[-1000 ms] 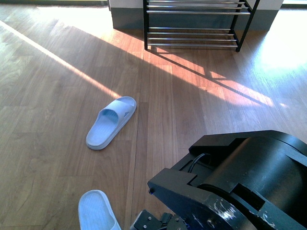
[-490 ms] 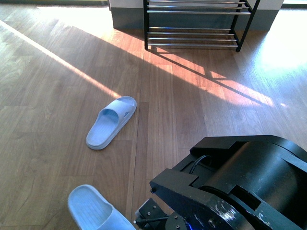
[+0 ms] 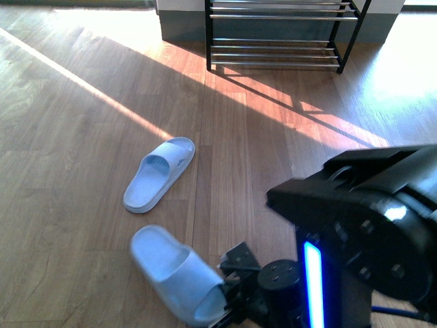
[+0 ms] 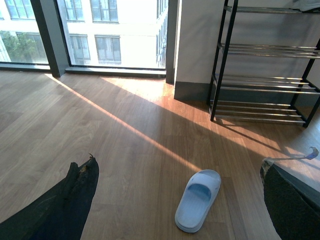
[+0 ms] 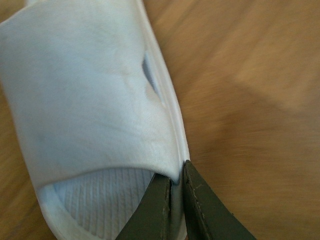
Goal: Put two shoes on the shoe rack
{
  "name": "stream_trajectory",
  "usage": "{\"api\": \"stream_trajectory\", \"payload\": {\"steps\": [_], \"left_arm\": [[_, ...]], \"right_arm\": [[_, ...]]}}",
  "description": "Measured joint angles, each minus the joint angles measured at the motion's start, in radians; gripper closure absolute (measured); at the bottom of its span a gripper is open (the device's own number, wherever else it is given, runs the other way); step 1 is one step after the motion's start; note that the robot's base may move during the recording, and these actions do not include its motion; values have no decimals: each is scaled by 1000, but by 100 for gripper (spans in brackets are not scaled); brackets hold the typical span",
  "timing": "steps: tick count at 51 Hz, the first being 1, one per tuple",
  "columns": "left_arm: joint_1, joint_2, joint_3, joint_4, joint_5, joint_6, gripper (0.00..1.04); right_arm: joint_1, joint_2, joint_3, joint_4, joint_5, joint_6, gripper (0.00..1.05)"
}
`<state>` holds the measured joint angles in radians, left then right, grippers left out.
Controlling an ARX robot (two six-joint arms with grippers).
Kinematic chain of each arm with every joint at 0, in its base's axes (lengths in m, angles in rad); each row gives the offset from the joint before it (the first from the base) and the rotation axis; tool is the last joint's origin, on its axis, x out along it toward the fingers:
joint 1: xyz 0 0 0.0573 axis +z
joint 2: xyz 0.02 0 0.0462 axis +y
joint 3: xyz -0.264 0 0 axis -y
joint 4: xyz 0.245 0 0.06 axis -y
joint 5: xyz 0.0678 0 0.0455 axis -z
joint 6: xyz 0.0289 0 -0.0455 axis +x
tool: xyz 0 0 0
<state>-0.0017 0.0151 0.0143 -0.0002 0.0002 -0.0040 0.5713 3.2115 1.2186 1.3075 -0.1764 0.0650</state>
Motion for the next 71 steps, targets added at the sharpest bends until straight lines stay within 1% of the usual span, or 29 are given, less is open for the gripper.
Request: {"api": "stream_trajectory", "payload": {"steps": [3,9,14,23,26,30,34,38,42,44,45,48,49,53,54,58,61,62,64,68,71], "left_arm": [[0,0,0,0,0,0,9],[0,0,0,0,0,0,9],[0,0,0,0,0,0,9],[0,0,0,0,0,0,9],[0,0,0,0,0,0,9],[0,0,0,0,0,0,9],[0,0,0,0,0,0,9],[0,0,0,0,0,0,9],[0,0,0,0,0,0,9],[0,0,0,0,0,0,9],[0,0,0,0,0,0,9],[0,0,0,0,0,0,9],[0,0,0,0,0,0,9],[0,0,0,0,0,0,9],[0,0,0,0,0,0,9],[0,0,0,0,0,0,9],[0,0,0,0,0,0,9],[0,0,0,0,0,0,9],[0,0,0,0,0,0,9],[0,0,0,0,0,0,9],[0,0,0,0,0,0,9]], "right_arm": [[-47,-29,-13,-7,21,-20,102],[-220,-156,-76,-51,47,-150,102],[-333,-245,-111,-92,56,-235,102],[-454,-275,-174,-85,95,-279,102],[-476,-272,-190,-90,112,-277,102],[-512,-266,-209,-109,144,-259,102],[-557,-261,-219,-130,216,-204,102],[-602,-262,-229,-130,312,-102,102],[-636,-273,-239,-138,370,29,102],[-642,-280,-244,-151,387,83,97],[-643,-287,-249,-166,394,117,91],[-633,-299,-265,-169,401,153,81],[-622,-308,-276,-166,398,166,75],[-578,-340,-318,-137,350,163,61],[-571,-345,-324,-135,339,161,60],[-526,-383,-364,-133,250,121,49],[-484,-419,-397,-137,158,71,40],[-477,-426,-404,-136,141,66,39],[-447,-446,-434,-107,84,3,32],[-418,-462,-466,-39,36,-98,19],[-418,-465,-465,-44,37,-132,13]]}}
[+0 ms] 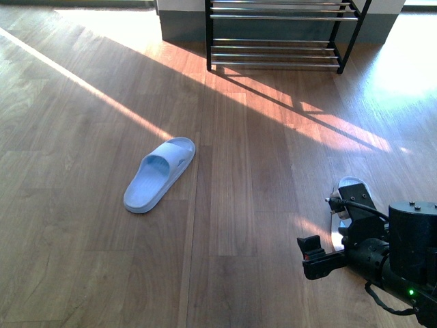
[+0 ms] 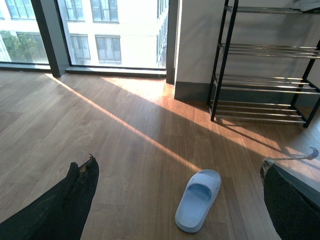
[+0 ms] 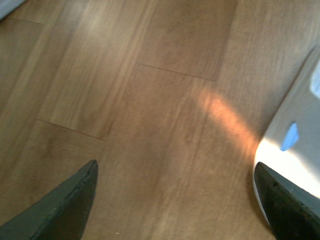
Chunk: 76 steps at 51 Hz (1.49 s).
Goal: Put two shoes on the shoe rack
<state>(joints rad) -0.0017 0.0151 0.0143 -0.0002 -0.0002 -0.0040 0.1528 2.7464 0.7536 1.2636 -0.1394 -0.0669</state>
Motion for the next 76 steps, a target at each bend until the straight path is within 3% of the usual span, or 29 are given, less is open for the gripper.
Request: {"api": "stream_trajectory", "payload": {"steps": [2,18,31,38,52,62,69,76], "left_arm": [[0,0,0,0,0,0,9],[0,0,0,0,0,0,9],[0,0,0,0,0,0,9],[0,0,0,0,0,0,9],[0,0,0,0,0,0,9],[0,0,0,0,0,0,9],[0,0,0,0,0,0,9],[0,0,0,0,0,0,9]], "right_arm": [[-10,0,12,-13,24,-24,8],[-170,121,165,-30,245,-68,9],[-280,204,231,-130,165,-18,9],[-291,274,284,-159,101,16,9],[-200,307,311,-181,-16,100,9],[22,244,219,-71,-143,237,9],[104,156,197,-44,-132,317,9],[103,106,181,-8,-119,306,9]]}}
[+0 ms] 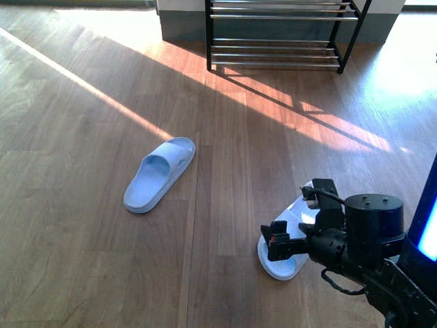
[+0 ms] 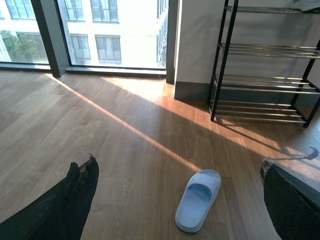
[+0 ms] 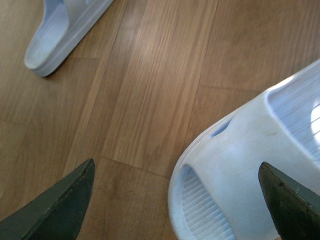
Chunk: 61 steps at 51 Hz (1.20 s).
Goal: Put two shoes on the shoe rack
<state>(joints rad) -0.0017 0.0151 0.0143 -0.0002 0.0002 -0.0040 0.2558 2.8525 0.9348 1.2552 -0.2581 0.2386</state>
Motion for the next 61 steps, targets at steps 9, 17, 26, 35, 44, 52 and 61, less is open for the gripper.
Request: {"api": "stream_trajectory", "payload": {"steps": [9,17,26,35,44,52,61], "left_arm": [[0,0,0,0,0,0,9],[0,0,0,0,0,0,9],[0,0,0,0,0,0,9],[0,0,0,0,0,0,9],[0,0,0,0,0,0,9],[0,0,0,0,0,0,9],[0,0,0,0,0,0,9]], "right_arm": [[-76,-32,-42,31,-94,-193,9],[-125,-30,21,-66,-190,-327,9],[-145,3,104,-201,-283,-468,9],[-165,64,169,-275,-319,-567,9],[-193,87,208,-295,-349,-620,9],[-212,91,209,-260,-365,-624,9],[-256,37,173,-233,-411,-626,9]]}}
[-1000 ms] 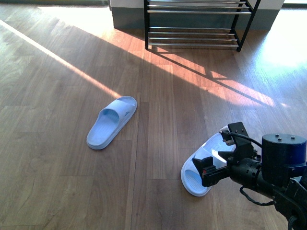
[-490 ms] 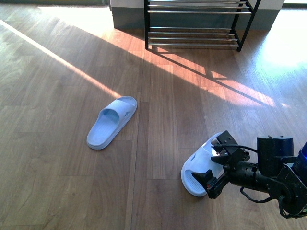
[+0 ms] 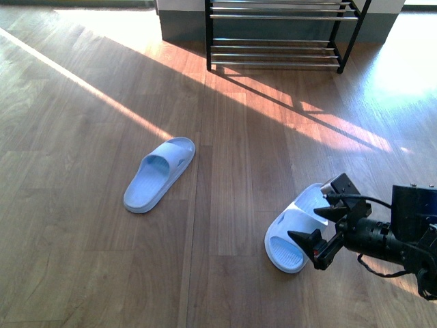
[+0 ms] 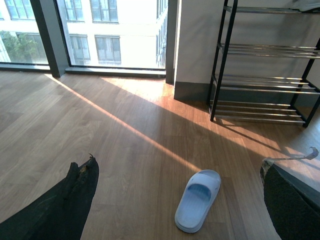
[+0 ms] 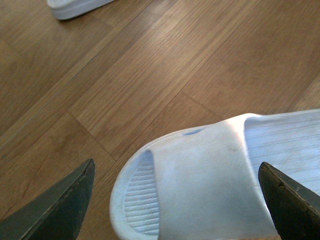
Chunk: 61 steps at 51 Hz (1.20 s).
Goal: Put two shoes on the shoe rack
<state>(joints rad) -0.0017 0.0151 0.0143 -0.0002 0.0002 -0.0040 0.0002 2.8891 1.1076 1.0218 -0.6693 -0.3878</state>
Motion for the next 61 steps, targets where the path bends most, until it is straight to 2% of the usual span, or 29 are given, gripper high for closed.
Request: {"api": "stream_trajectory", "payload": {"steps": [21,36,43,51,61], "left_arm": [[0,0,0,0,0,0,9],[0,0,0,0,0,0,9],[0,0,0,0,0,0,9],[0,0,0,0,0,0,9],[0,0,0,0,0,0,9]], "right_arm": [[-67,105,227,-261,11,-120,9],[-74,122,205,-329,-58,-203,10],[-68,121,189,-335,-61,-212,27],[-51,121,169,-325,-58,-216,59],[-28,121,151,-286,-48,-216,85]]}}
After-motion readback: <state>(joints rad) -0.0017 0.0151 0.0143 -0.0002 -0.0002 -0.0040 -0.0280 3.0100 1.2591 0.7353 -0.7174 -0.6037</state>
